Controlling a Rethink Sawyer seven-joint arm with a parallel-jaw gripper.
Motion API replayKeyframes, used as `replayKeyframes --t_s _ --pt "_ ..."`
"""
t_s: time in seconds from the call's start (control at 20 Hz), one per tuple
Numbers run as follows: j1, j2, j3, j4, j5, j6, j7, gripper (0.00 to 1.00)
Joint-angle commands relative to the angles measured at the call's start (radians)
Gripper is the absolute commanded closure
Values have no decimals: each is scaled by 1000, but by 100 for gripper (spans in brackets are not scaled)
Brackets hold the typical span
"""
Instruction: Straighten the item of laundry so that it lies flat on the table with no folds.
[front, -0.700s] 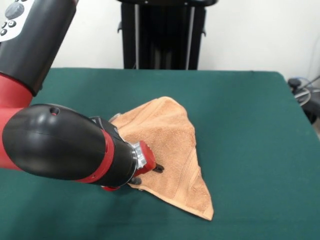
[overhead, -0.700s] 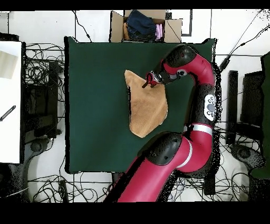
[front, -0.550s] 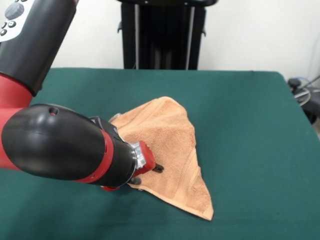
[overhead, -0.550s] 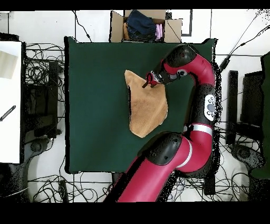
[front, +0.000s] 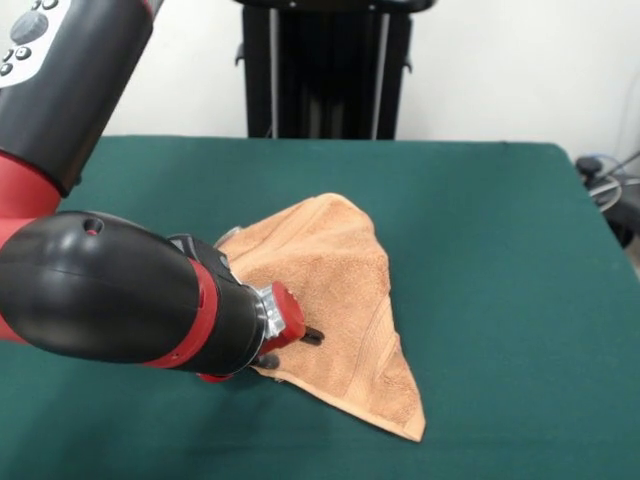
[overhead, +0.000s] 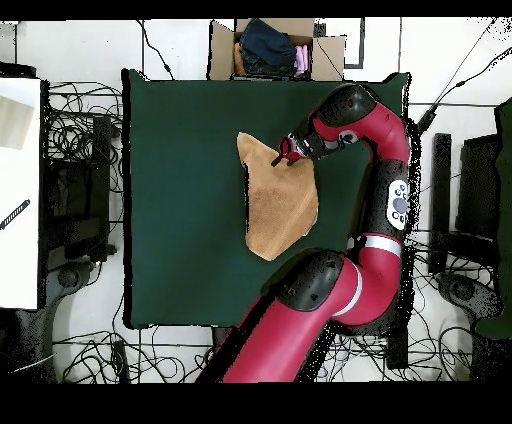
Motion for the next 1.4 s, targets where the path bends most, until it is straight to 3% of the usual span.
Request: replayKeyframes --t_s 0.05,0.95,1.4 --pt "2 28 73 5 -55 26 -277 0" --pt "-4 23 87 -23 -77 66 -291 0" --pt "-7 -67 45 66 -23 90 -237 0"
